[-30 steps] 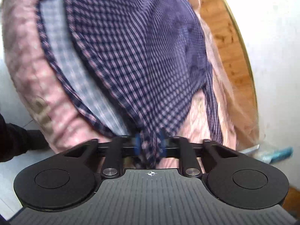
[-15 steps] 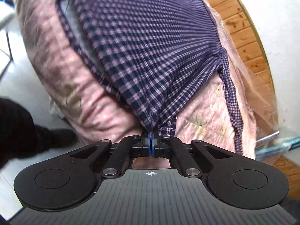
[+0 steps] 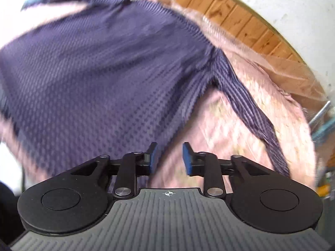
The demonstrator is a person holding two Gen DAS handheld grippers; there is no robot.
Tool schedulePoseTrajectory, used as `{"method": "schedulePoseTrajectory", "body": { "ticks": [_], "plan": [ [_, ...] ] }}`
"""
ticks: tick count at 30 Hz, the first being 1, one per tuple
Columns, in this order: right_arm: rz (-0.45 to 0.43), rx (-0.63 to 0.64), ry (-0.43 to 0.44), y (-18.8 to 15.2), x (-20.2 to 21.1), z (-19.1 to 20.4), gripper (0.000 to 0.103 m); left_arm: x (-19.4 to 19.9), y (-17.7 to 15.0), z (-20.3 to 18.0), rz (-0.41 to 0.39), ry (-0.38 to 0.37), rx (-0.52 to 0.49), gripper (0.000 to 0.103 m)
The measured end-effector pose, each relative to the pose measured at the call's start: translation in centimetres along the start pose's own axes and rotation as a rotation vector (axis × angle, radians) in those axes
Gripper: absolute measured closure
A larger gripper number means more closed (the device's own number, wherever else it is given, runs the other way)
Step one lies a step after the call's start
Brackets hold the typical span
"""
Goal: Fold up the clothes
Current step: 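Open the right gripper and lift it away from the shirt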
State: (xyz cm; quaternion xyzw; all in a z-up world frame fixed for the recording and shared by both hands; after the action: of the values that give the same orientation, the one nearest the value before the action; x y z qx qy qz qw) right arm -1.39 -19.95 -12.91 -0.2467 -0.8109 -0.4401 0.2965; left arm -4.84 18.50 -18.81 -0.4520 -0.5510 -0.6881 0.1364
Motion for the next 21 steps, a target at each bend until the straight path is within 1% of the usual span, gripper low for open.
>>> {"method": "schedulePoseTrajectory", "body": {
  "ticks": [2,4,6,7,8,9,10,11,12,13,14,16,18,20,21],
  "plan": [
    [-0.002,-0.088,0.06,2.4,-4.2,0.4,0.071,-3.1,2.4,-0.2,-0.009,-0.037,0.06,0.06],
    [0.018,-0.147,0.113,3.2,-7.8,0.8,0.071,-6.5,3.0,0.3,0.04,-0.012,0.09,0.061],
    [0.063,-0.17,0.151,1.9,-10.7,0.3,0.071,-8.6,2.1,1.4,0.096,0.031,0.125,0.062],
    [0.088,-0.178,0.169,1.1,-12.0,0.0,0.072,-8.8,1.1,2.1,0.115,0.044,0.156,0.058],
    [0.085,-0.196,0.2,0.2,-12.5,-0.8,0.07,-8.7,0.3,2.8,0.131,0.056,0.191,0.055],
    [0.07,-0.218,0.238,-0.6,-12.5,-1.7,0.071,-8.1,-0.4,3.5,0.146,0.066,0.234,0.046],
    [0.077,-0.207,0.243,-1.4,-12.4,-2.5,0.072,-7.6,-1.0,4.2,0.162,0.079,0.274,0.039],
    [0.096,-0.18,0.231,-2.2,-12.2,-3.3,0.071,-7.1,-1.4,4.8,0.185,0.098,0.304,0.039],
    [0.123,-0.176,0.24,-2.9,-12.2,-4.1,0.069,-7.0,-1.2,4.9,0.197,0.108,0.317,0.041],
    [0.154,-0.183,0.26,-3.5,-12.1,-4.9,0.069,-7.4,-0.3,4.6,0.194,0.106,0.315,0.052],
    [0.172,-0.177,0.272,-3.5,-12.1,-5.5,0.07,-7.8,0.6,4.2,0.19,0.104,0.313,0.057],
    [0.198,-0.154,0.29,-2.9,-12.1,-6.9,0.07,-8.6,2.5,3.5,0.183,0.1,0.308,0.057],
    [0.144,-0.14,0.279,0.5,-12.8,-8.6,0.07,-9.5,4.3,2.7,0.176,0.096,0.303,0.054],
    [0.069,-0.129,0.257,5.3,-14.8,-10.0,0.069,-10.3,6.1,2.0,0.168,0.093,0.298,0.054],
    [0.029,-0.126,0.247,8.1,-16.5,-10.5,0.066,-10.7,7.0,1.6,0.165,0.091,0.296,0.054]
  ]
}}
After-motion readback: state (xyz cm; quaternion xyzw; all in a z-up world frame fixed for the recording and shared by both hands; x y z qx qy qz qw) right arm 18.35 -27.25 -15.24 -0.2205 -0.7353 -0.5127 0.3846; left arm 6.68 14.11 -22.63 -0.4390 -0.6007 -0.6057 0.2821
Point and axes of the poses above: each gripper's, at about its wrist camera, not at the fingertips, and x roughly against the way its jaws point, z to its left, y to its top, the point moved 7 cm from there along -x, roughly the way its jaws point, and after that the axes turned 11 degrees about -y, right-handed, at the moved point
